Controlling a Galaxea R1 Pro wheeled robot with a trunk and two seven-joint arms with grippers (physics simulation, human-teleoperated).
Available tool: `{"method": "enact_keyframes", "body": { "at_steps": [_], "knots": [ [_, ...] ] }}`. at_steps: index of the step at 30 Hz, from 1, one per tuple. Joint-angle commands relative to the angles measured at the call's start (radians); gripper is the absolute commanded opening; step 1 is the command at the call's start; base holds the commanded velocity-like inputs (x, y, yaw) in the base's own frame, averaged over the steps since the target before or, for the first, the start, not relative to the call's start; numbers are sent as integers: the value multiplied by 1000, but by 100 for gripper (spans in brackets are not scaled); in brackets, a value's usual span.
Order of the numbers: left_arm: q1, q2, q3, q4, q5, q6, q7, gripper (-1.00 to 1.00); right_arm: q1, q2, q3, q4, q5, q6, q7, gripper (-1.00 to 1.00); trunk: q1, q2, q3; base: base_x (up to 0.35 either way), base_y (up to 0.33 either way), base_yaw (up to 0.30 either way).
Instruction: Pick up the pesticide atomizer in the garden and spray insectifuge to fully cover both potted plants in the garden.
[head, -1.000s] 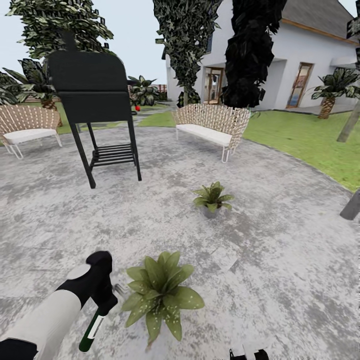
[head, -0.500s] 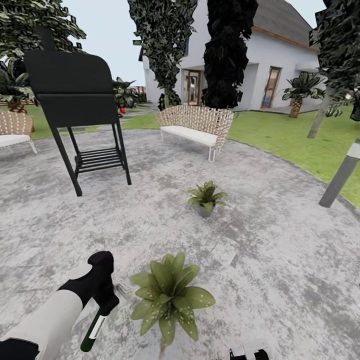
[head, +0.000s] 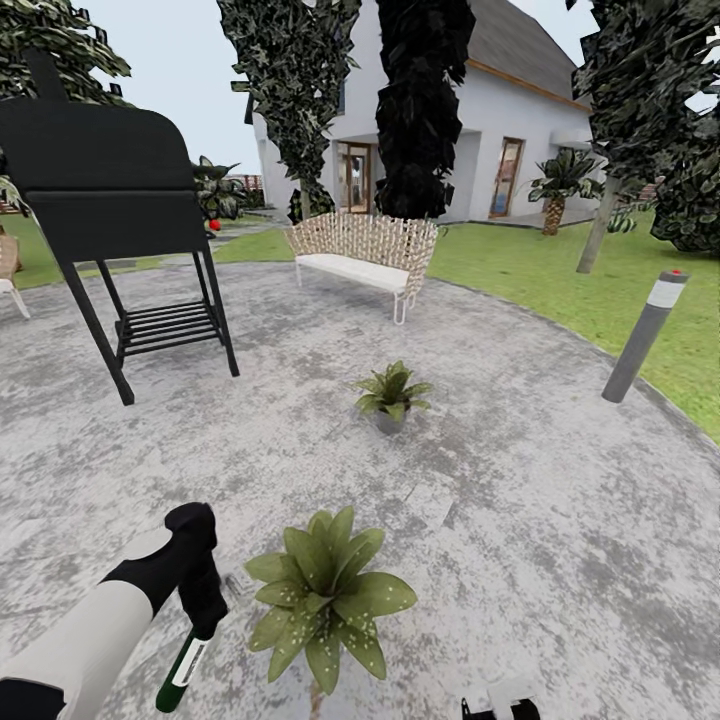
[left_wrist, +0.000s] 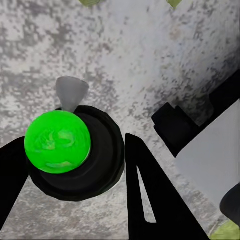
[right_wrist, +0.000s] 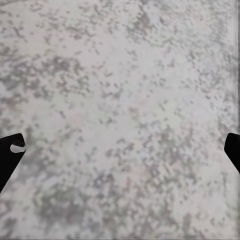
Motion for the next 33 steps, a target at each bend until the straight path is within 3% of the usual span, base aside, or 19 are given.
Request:
{"method": "enact_keyframes", "body": {
  "at_steps": [1,4,12,23,33],
  "knots": [
    [0,4,-5,0,-5,10,-8,-100,-1,-1,8,1,8,0,-10,100,0,0,-1,0,0,-2],
    [1,31,-8,11,-5,10,-8,-100,-1,4,8,0,5,-1,-11,100,0,0,-1,0,0,0],
    [1,31,2,-3,-4,14,-8,-100,-1,7,8,0,3,0,-12,100,0,0,1,-76,60,-182],
    [1,29,4,-3,-4,17,-8,-100,-1,7,8,1,3,0,-12,100,0,0,1,-64,289,-267],
    [1,29,5,-6,-2,18,-8,-100,-1,7,8,0,3,0,-12,100,0,0,1,104,252,-267]
  ]
}}
